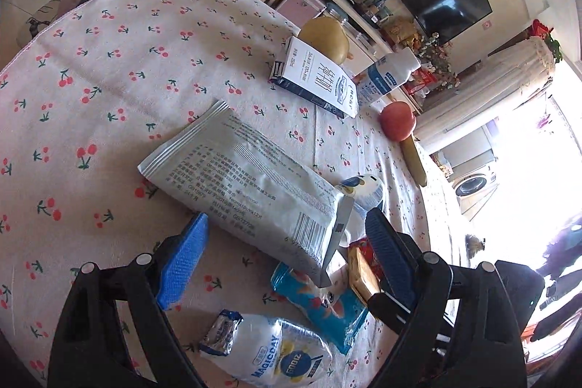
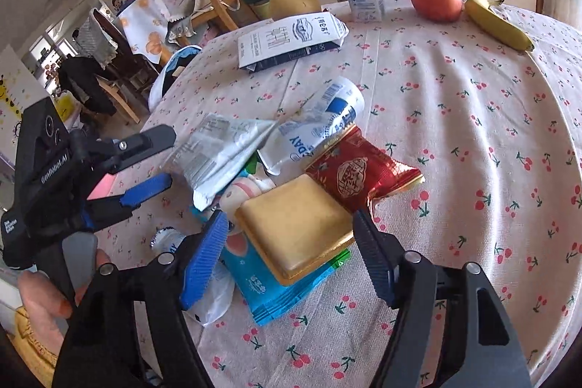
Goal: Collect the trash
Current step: 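Reach the right tool to the yellow cake packet while the left tool reaches a white packet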
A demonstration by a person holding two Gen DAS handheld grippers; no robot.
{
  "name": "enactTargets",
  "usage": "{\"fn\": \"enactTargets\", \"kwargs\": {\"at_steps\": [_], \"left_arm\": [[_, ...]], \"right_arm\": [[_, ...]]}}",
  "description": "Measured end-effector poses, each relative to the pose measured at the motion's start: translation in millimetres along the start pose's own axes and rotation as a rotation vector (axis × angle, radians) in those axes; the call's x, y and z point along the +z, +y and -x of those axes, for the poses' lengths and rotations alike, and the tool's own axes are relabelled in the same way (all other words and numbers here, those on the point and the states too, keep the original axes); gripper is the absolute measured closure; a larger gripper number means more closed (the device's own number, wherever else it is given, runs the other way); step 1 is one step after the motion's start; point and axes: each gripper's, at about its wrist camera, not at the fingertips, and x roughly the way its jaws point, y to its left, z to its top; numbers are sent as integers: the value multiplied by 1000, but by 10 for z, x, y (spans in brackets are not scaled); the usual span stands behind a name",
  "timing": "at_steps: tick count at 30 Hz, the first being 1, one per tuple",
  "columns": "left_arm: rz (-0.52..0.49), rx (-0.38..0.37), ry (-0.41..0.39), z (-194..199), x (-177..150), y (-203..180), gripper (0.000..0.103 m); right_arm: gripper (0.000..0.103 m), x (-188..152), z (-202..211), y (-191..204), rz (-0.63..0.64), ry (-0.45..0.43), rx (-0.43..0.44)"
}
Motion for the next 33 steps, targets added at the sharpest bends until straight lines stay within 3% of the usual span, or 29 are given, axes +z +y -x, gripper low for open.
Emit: {"fn": "enactTargets", "kwargs": {"at_steps": [7,10,15,24,29,33], "left_arm": [[-49,68,-49,-191,298,-58,16],[-81,102,-36,-287,370,-110,15],[-166,264,-15,-441,399,-259,15],[-140,469,28,-748,545,-450,14],[-272,586,77,-999,516,-647,7],[-341,636,105,-1097,508,-699,4]], "right_arm": [[32,-50,-60,-8,15,13,5],[32,-57,-63,23,38,9,-8],[31,-47,-121,76,82,6,-53],[23,-43,-151,67,69,10,-28],[22,-29,-142,39,57,13,-10],[20,10,-156,4,43,11,3]]}}
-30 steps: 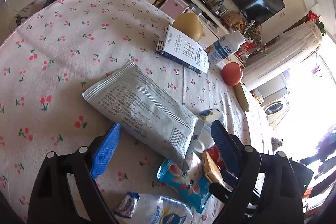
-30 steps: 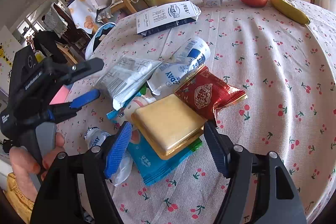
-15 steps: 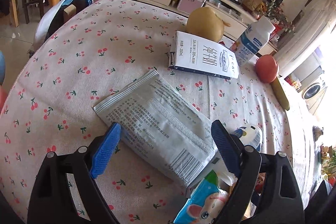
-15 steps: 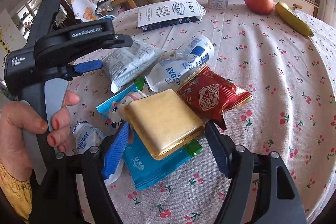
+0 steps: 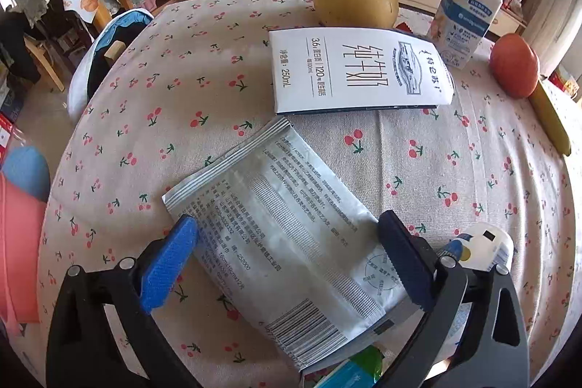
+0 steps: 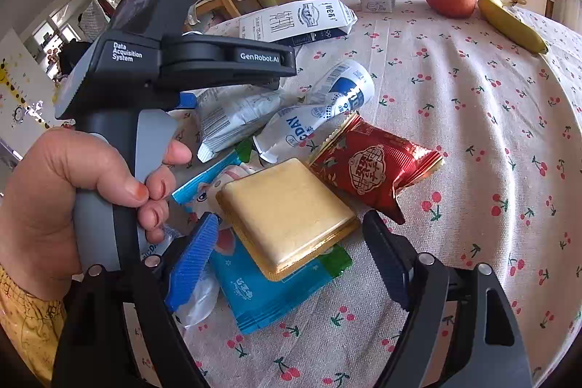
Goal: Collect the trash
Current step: 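Reach the right tool to the yellow cake packet while the left tool reaches a white packet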
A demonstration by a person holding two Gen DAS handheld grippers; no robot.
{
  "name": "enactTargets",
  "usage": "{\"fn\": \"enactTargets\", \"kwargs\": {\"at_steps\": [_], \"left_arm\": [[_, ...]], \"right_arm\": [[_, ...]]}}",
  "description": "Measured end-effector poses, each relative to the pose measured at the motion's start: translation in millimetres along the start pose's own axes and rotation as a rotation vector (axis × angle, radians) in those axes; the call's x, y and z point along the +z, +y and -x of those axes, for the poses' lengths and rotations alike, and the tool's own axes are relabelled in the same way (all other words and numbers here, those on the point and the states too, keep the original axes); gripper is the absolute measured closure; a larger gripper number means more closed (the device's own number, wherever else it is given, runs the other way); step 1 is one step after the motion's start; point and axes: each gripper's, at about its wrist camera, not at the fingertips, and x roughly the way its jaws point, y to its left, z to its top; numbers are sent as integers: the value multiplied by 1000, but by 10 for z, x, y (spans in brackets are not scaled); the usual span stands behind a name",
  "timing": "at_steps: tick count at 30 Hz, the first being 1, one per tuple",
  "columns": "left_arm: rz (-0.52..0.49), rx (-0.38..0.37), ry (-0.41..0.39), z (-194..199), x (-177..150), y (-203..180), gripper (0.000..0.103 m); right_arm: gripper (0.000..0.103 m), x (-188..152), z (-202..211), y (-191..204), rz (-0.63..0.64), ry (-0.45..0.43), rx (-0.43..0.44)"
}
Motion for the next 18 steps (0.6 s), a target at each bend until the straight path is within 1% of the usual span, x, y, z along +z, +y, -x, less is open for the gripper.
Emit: {"fn": "enactTargets", "kwargs": {"at_steps": [4,8,10,11,13,14,16,18], "left_arm": [[-8,-26,5,29,-48,53,4],[-13,-58,-11,71,-162,125,4],[-19,-71,-16,97,-223,166,4],[-34,-78,-24,106,-246,180,4],[-97,-92,-39,124,-306,209,4],[-118,-112,-39,124,-321,229,4],[-135,-162,-15,106,-338,323,4],[-150,-171,5,122,-349,394,4]], "right_arm": [[20,9,-11,2,7,0,2],[21,6,-9,1,10,1,0],[27,-7,6,0,15,-1,-12],[28,-10,12,-14,8,-1,-5],[31,-17,22,-34,0,0,6],[32,-20,27,-40,-3,0,7],[31,-20,29,-48,-10,2,11],[31,-20,31,-54,-18,1,15]]}}
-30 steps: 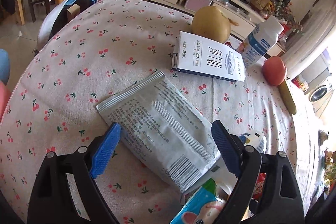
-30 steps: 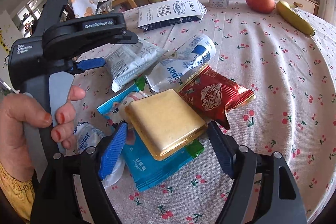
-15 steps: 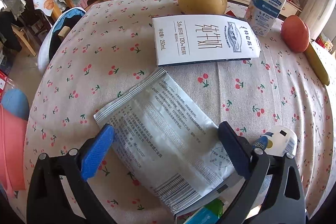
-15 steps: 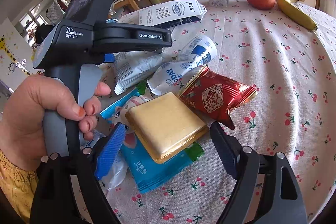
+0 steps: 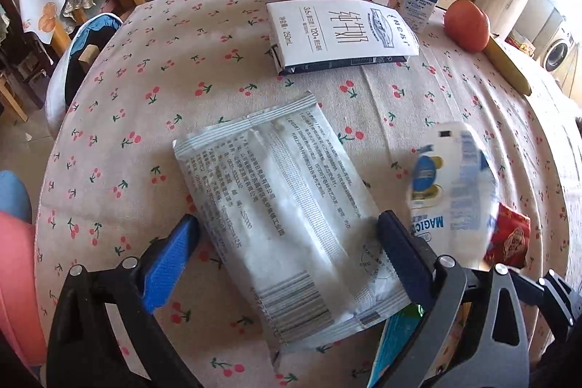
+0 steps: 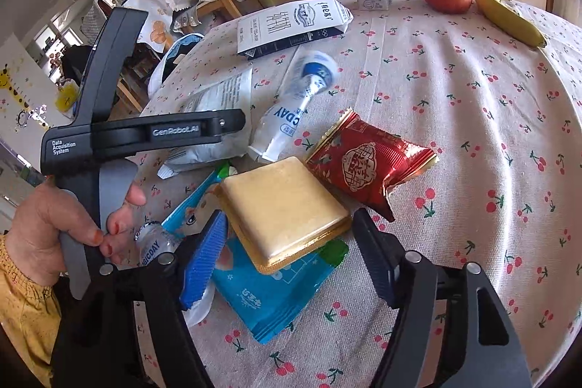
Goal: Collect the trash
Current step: 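Reach the right tool to the yellow cake packet while the left tool reaches a white packet, then grasp the large white packet with the left tool while the right tool grasps the yellow cake packet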
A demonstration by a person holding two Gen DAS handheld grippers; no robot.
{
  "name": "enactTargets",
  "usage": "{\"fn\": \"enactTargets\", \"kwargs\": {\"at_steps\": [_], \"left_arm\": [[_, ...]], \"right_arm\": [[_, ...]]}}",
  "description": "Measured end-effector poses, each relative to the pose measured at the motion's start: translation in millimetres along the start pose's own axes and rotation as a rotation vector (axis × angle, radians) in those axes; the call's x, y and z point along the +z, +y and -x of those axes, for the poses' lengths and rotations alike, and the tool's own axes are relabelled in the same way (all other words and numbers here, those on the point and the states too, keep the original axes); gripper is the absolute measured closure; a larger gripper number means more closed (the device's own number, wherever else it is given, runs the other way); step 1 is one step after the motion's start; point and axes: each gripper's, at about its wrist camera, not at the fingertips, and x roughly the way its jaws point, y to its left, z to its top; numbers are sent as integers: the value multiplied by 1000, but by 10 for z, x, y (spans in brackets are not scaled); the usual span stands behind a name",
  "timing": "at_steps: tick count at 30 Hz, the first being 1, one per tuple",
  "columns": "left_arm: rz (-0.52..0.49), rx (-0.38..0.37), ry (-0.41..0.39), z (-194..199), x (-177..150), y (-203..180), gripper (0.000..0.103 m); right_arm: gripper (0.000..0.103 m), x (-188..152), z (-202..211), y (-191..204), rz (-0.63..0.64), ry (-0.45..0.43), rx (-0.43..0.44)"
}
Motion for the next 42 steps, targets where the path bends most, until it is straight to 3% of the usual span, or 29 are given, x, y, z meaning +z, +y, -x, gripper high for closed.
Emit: {"fn": "enactTargets", "kwargs": {"at_steps": [6,12,14,17,23,26,28,30,35,40,42], "left_arm": [[-12,-15,-20,125,-101,-117,4],[12,83,-42,26,-126,-175,5],[29,68,-62,30,-147,-141,9],[26,66,-83,83,-160,-115,24],[34,63,-90,149,-228,0,28],[46,48,-110,252,-301,87,29],[48,39,-127,358,-360,137,29],[46,33,-140,457,-429,168,29],[86,-7,-187,648,-639,315,29],[106,-48,-235,750,-769,452,28],[109,-56,-244,765,-790,501,28]], "right_arm": [[26,0,-10,23,6,-3,6],[25,10,-27,32,18,-6,1],[25,16,-33,24,15,-9,4],[25,13,-36,39,24,-11,-2],[30,-16,-51,85,66,-22,-42],[37,-24,-56,99,83,-25,-51],[62,-23,-58,81,72,-23,-29],[66,-15,-57,47,51,-22,-9],[63,-8,-54,28,37,-24,-3],[39,34,-59,95,92,-57,-84],[37,70,-87,129,109,-56,-93]]}}
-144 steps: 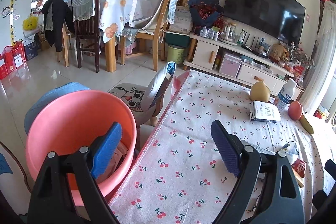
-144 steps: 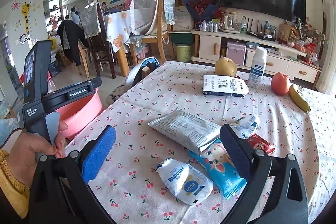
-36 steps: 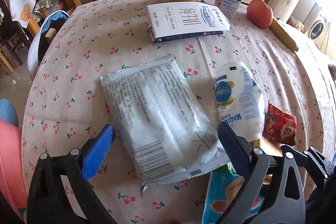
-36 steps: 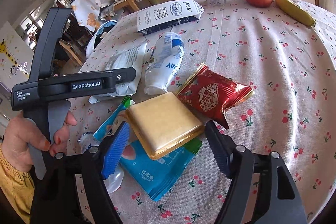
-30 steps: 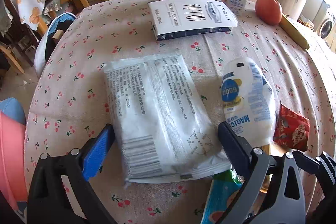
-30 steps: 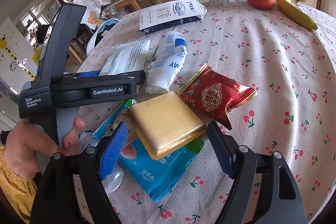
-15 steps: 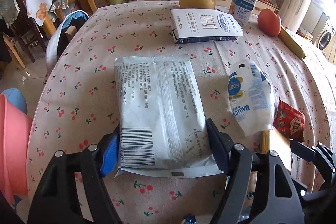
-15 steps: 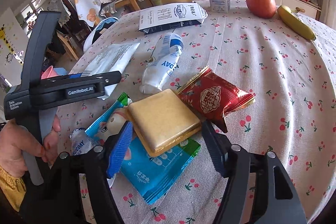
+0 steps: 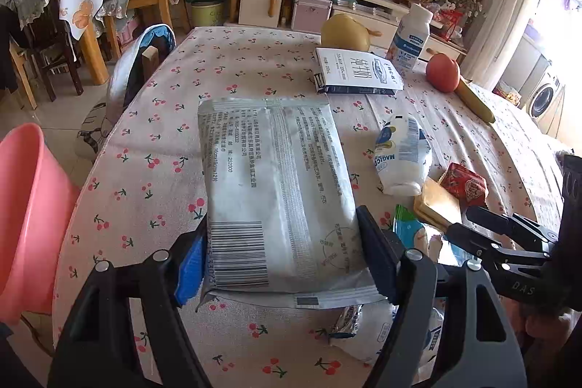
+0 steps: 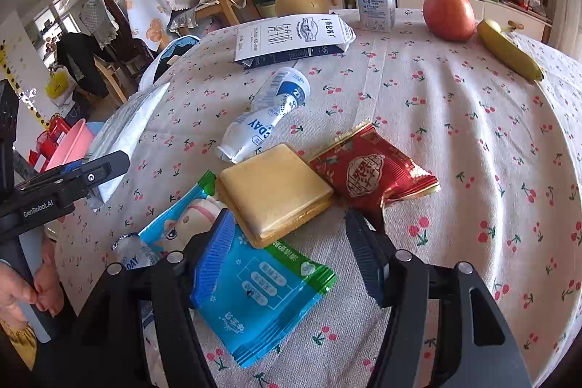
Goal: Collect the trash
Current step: 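Grasp the large white packet with the left tool while the right tool grasps the yellow cake packet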
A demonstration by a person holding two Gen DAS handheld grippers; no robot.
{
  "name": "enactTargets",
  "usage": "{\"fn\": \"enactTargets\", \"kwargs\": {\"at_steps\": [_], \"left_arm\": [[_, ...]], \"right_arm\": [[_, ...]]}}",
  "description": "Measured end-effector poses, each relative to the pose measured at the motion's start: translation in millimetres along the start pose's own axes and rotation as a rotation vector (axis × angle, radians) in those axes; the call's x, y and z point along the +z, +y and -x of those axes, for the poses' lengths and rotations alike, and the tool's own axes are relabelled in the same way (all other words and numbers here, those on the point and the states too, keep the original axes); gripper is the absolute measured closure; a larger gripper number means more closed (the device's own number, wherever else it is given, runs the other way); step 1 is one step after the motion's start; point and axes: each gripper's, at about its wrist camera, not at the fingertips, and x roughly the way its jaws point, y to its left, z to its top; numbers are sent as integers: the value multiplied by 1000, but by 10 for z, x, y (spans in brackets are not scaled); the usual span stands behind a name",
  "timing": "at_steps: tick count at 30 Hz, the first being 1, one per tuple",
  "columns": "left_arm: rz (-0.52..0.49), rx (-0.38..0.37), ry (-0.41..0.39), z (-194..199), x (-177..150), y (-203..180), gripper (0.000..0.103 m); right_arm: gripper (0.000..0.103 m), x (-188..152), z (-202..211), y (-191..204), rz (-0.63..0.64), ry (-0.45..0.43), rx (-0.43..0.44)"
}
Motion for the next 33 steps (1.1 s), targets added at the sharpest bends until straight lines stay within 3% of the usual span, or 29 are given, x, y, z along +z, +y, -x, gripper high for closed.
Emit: {"fn": "enactTargets", "kwargs": {"at_steps": [7,13,17,22,24,30,33], "left_arm": [[38,-10,8,-41,-1,227,28],[57,-31,10,-67,36,355,28],[63,-51,22,-116,65,382,28],[65,-75,26,-149,96,392,28],[69,-82,35,-180,106,394,28],[71,-101,42,-199,118,396,28],[78,-114,35,-171,130,406,28]], "right_arm": [[33,116,-183,112,38,12,-3],[13,181,-320,268,97,34,-24],[8,215,-410,358,127,42,-72],[11,260,-471,368,112,27,-117],[23,273,-478,379,130,20,-166],[35,258,-440,322,120,4,-178],[36,248,-421,296,105,-4,-171]]}}
